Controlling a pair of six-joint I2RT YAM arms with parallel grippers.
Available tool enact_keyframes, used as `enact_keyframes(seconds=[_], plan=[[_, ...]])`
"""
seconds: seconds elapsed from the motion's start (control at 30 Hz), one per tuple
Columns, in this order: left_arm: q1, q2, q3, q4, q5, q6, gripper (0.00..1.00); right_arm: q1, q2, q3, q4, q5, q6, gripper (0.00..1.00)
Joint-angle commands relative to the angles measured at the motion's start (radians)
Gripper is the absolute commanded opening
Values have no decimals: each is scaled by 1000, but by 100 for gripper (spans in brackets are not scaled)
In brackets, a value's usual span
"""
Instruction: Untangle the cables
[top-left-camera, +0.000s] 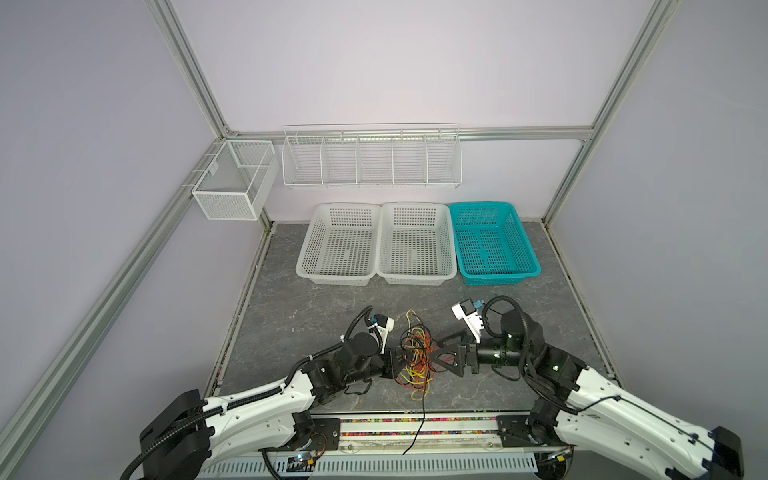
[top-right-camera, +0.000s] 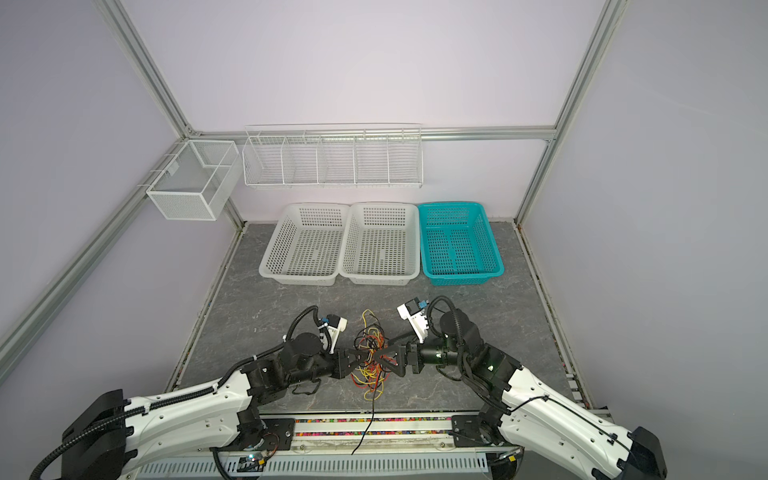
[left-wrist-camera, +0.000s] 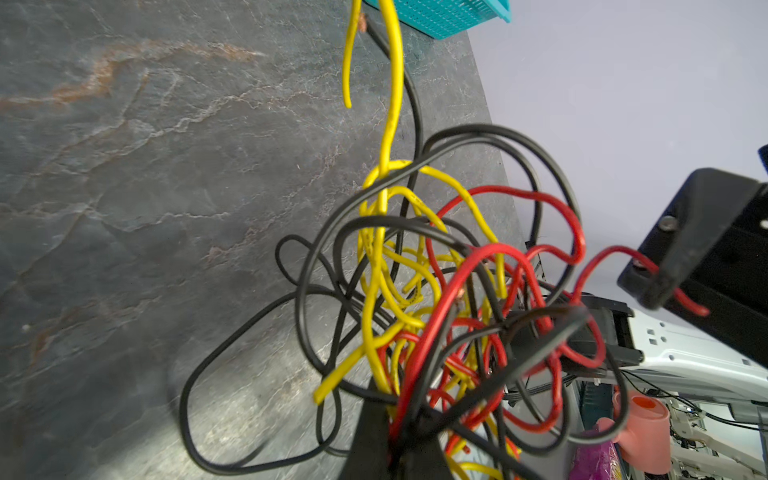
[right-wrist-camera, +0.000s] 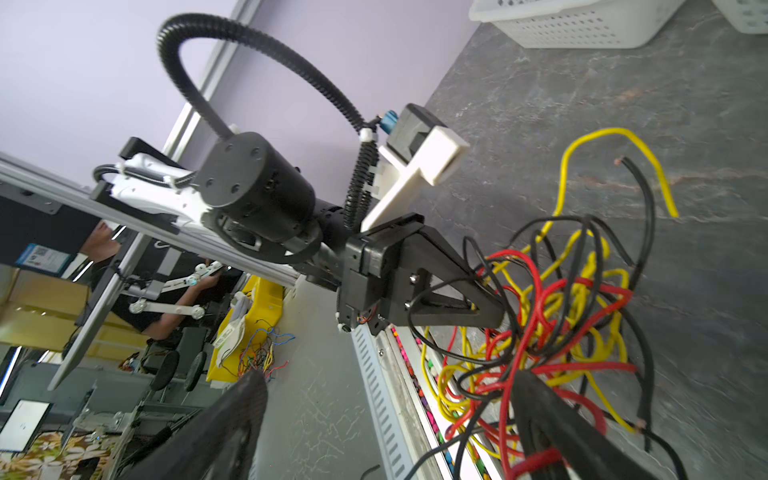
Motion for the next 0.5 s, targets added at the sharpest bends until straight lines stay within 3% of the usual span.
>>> enact_keyframes(seconds=[0.0, 0.17, 0.27, 0.47], plan=[[3, 15, -9, 61, 14, 3, 0, -5, 15, -23, 178, -88, 47, 93], [3, 40, -6, 92, 15, -1, 0, -6, 71, -38, 292, -121, 86, 93], [3, 49, 4, 66, -6, 3, 0, -5, 78, 0, 267, -122, 79, 93], [3, 59, 39, -36, -50, 23, 0, -6, -36, 121, -153, 127, -96, 95]])
